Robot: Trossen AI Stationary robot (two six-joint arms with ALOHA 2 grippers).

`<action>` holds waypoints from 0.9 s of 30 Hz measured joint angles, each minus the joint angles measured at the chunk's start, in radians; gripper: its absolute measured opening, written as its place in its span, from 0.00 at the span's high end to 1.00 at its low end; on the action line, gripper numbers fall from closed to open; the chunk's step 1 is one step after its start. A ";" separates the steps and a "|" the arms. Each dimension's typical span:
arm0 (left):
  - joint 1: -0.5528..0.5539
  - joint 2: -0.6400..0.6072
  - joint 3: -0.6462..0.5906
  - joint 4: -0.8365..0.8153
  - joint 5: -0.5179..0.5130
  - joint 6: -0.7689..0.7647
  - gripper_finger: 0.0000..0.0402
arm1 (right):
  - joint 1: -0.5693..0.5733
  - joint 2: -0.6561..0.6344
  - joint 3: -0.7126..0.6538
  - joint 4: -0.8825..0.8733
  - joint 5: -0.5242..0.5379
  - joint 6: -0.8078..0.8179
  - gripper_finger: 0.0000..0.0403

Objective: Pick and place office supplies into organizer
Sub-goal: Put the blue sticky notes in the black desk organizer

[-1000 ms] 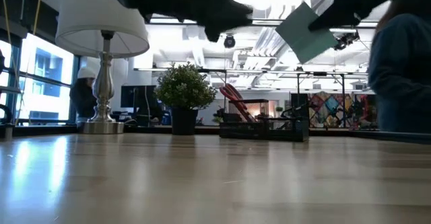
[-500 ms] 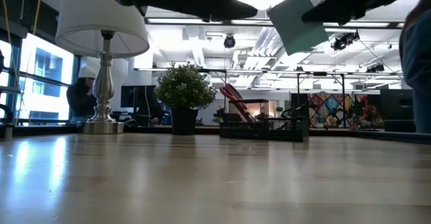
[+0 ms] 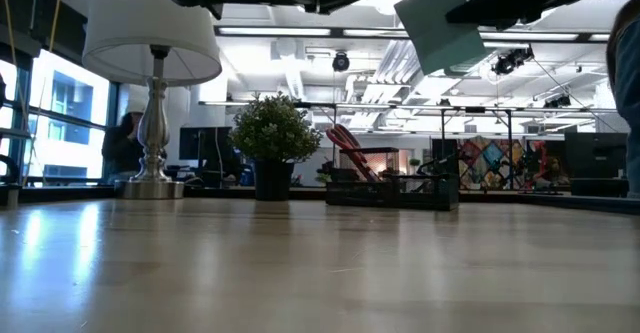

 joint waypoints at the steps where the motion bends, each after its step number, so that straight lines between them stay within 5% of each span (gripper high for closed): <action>1: 0.001 0.000 0.000 -0.004 -0.013 -0.004 0.64 | 0.000 0.000 0.000 0.001 -0.011 0.004 1.00; 16: 0.001 0.053 0.011 -0.001 -0.035 0.004 0.63 | -0.019 0.081 0.000 0.050 -0.038 0.019 1.00; 27: 0.001 0.051 0.012 -0.006 -0.086 -0.009 0.34 | -0.046 0.082 0.000 0.059 -0.107 0.025 1.00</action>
